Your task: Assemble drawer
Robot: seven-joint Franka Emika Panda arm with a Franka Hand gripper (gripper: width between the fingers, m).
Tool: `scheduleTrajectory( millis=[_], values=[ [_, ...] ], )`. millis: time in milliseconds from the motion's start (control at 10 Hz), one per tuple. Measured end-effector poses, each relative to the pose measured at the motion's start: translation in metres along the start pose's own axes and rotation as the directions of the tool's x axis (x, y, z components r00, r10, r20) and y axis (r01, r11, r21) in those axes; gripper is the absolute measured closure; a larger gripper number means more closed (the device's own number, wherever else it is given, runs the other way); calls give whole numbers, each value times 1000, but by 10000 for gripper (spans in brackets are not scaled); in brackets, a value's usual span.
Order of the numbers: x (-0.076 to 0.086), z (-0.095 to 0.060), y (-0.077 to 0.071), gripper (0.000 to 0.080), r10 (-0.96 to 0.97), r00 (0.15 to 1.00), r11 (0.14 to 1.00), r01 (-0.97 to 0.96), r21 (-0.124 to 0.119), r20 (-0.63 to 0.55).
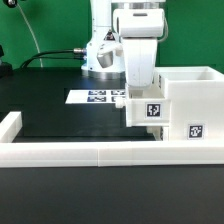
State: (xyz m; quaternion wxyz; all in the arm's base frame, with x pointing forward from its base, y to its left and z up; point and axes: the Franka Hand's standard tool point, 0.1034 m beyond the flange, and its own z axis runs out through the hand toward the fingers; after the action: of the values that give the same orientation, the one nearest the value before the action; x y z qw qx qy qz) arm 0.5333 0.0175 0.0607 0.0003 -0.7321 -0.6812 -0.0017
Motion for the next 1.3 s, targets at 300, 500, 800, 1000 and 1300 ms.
scheduleTrajectory(
  millis=[300,500,800,1000,1300],
  values=[
    [-1,-19,1,234,-2,1000,1000,2,-15,8],
    [-11,-43,-1,153,5,1000,1000,-5,-10,28],
    [-50,-61,6,150,-65,997,998,65,-16,39],
    [-75,-58,13,150,-117,993,993,117,-19,9],
    [-96,-34,16,150,-125,984,992,126,-3,-130]
  ],
)
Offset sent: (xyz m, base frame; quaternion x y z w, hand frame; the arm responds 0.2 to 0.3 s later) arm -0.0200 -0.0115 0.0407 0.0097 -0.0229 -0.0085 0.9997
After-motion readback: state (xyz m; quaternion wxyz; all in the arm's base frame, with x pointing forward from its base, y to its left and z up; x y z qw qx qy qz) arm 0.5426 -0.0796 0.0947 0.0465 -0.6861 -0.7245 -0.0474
